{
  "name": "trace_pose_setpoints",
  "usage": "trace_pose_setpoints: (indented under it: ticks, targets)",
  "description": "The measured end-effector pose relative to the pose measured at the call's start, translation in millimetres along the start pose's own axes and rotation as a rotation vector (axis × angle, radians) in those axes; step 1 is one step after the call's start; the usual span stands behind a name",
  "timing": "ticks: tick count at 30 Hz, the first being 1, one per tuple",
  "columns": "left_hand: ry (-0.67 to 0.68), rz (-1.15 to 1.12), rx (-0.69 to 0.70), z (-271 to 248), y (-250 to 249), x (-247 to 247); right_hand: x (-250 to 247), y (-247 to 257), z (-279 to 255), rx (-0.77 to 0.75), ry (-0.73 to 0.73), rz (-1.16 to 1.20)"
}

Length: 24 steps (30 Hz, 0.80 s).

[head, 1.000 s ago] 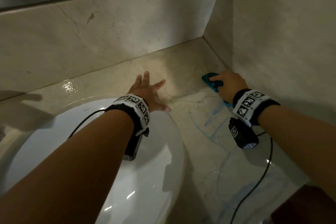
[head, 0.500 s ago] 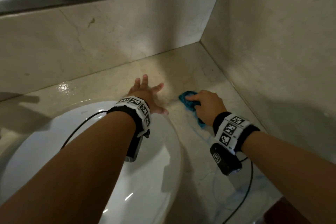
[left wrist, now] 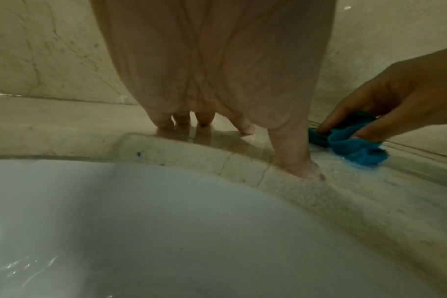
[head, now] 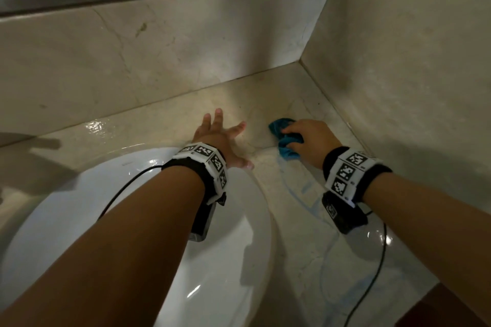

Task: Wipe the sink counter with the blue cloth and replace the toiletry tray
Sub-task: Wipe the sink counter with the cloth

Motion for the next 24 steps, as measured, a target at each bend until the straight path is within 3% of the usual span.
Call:
trace_pose_setpoints:
  ticks: [8, 11, 18, 21, 24]
  targets:
    - [-0.004, 0.019, -0.007, -2.5, -1.3, -3.8, 33.1, 39.6, -28.1, -0.142, 0.108, 0.044]
    - [0.009, 0.029, -0.012, -2.0, 0.1, -5.2, 17.7, 24.1, -19.5, -0.073, 0.07, 0.123]
    - [-0.013, -0.004, 0.025, -2.5, -8.1, -8.1, -9.9, 6.7, 4.2, -0.01, -0.03, 0.003]
    - [-0.001, -0.003, 0.012, -3.9, -6.8, -7.1, 16.3, 19.4, -17.3, -0.075, -0.046, 0.052]
    - [0.053, 0.034, -0.026, -8.8, 6.3, 3.7, 48.3, 27.5, -29.7, -0.13, 0.065, 0.063]
Point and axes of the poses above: each hand's wrist, its own z-axis towards the middle knuckle, its own x-axis out of the palm, y = z × x, the point moved 1 cm from there along z, towards the middle knuckle, and after that the axes turned 6 degrees about y, right-handed, at the moved point
